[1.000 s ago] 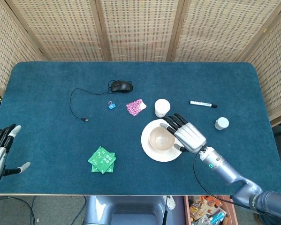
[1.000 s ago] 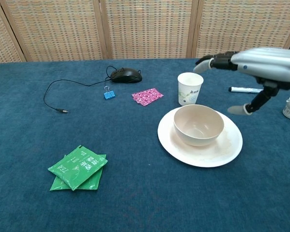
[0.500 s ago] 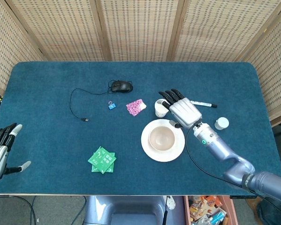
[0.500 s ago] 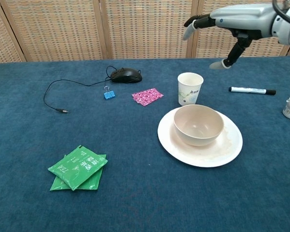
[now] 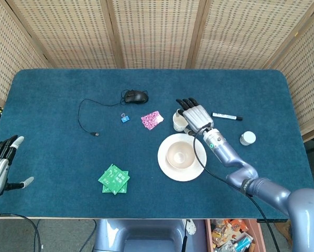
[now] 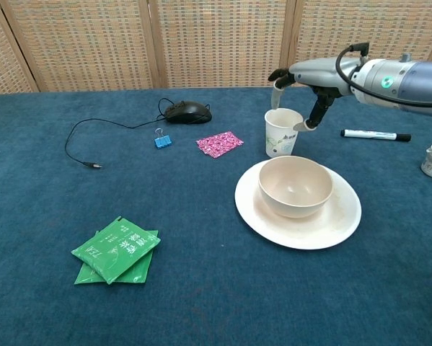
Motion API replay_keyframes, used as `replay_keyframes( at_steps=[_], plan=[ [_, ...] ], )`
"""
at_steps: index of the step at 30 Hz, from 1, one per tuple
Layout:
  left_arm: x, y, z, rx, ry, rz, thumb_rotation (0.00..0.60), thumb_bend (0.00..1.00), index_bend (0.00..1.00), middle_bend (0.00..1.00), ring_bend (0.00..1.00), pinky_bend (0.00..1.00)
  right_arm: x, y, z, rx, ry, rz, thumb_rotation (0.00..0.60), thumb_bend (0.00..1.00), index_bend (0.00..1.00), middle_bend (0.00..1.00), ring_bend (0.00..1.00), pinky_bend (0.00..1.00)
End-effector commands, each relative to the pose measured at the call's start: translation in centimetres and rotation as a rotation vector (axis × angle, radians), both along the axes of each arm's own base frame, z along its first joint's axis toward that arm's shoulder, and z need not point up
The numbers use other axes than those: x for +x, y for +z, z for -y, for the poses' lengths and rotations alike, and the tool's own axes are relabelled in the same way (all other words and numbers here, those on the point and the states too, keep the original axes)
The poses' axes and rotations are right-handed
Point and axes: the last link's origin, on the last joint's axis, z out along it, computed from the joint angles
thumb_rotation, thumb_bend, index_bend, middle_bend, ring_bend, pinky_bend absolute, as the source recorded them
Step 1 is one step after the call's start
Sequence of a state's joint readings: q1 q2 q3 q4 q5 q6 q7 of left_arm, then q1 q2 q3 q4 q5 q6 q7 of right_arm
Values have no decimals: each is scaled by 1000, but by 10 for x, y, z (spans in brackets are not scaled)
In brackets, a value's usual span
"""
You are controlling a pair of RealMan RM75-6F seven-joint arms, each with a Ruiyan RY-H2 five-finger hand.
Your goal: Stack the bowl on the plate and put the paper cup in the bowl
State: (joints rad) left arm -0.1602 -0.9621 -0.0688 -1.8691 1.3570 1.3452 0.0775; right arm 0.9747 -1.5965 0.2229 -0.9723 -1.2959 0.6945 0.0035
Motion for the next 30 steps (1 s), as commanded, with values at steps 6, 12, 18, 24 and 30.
replay_keyframes(
  at_steps=[6,12,18,24,30],
  plan=[
    [-2,-2,-4,0,16,-7,600,0,0,0,0,0,-7,-19,0,44,15,-14,600,272,357,7,0,0],
    [-2,-3,-5,-2,22,-8,600,0,0,0,0,0,-14,-24,3,50,-6,-15,600,304,428,6,0,0],
    [-3,-4,-7,-4,30,-8,600,0,0,0,0,0,-16,-31,5,42,-8,-4,600,470,582,3,0,0],
    [-4,-5,-7,-4,38,-6,600,0,0,0,0,0,-15,-31,5,30,18,15,600,551,620,5,0,0],
    [-3,-5,-5,-3,36,-5,600,0,0,0,0,0,-10,-17,2,15,73,50,600,558,624,9,0,0]
  ],
)
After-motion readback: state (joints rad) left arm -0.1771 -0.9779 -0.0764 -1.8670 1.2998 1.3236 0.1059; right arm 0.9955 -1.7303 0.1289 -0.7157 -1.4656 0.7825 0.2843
